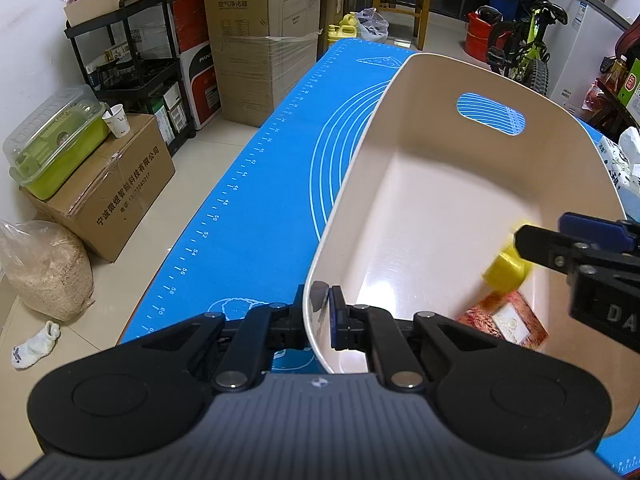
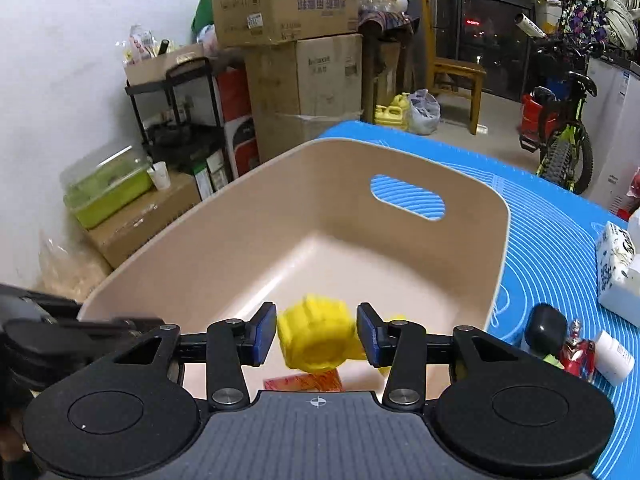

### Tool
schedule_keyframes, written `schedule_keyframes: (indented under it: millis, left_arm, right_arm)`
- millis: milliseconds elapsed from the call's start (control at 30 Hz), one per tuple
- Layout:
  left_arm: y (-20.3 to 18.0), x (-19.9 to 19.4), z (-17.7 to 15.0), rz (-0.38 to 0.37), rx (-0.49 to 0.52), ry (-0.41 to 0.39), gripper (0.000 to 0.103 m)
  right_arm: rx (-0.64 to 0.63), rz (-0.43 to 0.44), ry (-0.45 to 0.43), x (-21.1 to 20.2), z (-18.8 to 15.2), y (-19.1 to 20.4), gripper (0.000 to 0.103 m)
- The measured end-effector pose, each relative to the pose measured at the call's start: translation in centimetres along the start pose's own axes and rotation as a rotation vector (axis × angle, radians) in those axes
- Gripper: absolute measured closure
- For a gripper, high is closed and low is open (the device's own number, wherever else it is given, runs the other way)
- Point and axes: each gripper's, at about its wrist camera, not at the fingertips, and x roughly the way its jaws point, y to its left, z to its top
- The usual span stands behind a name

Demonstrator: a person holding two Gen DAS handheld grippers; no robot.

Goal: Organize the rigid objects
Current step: 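Carry the yellow piece over the basket and release it with the right tool, then move the right tool back and grasp the green bottle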

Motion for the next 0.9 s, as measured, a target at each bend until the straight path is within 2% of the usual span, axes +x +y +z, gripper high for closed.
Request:
schedule_keyframes:
  millis: [67, 100, 167, 333, 600, 733, 900]
  left_arm:
    - [-0.1, 0.0, 0.0, 0.000, -0.001, 0.001, 0.091]
    - [0.0, 0.0, 0.0, 0.000, -0.001, 0.001, 0.091]
    - [-0.1, -0.1, 0.0, 0.000, -0.001, 0.001, 0.091]
    - [-0.1, -0.1, 0.0, 0.000, -0.001, 0.001, 0.091]
    - [-0.1, -0.1, 0.0, 0.000, -0.001, 0.002, 0.091]
    - [-0.1, -0.1, 0.0, -0.001, -0.002, 0.002, 0.091]
    - [-0.1, -0.1, 0.0, -0.001, -0.002, 0.003, 0.091]
  right_arm:
    - [0.011, 0.010, -0.004, -0.6, 0.1, -0.3, 0.051]
    - [0.014, 0.011, -0.013, -1.0, 0.2, -0.6, 0.041]
    - [0.016, 0.005, -0.049, -2.0, 0.3, -1.2, 0.033]
    - [0.072, -0.004, -0.091, -4.1, 0.8, -3.5, 0.031]
    - [0.120, -0.089, -0.131, -6.8, 0.2, -8.2, 0.027]
    - [0.158, -0.151, -0.118, -7.3, -1.1, -10.9, 0.027]
    - [0.204, -0.221, -0.058, -6.8, -4.4, -13.8, 0.027]
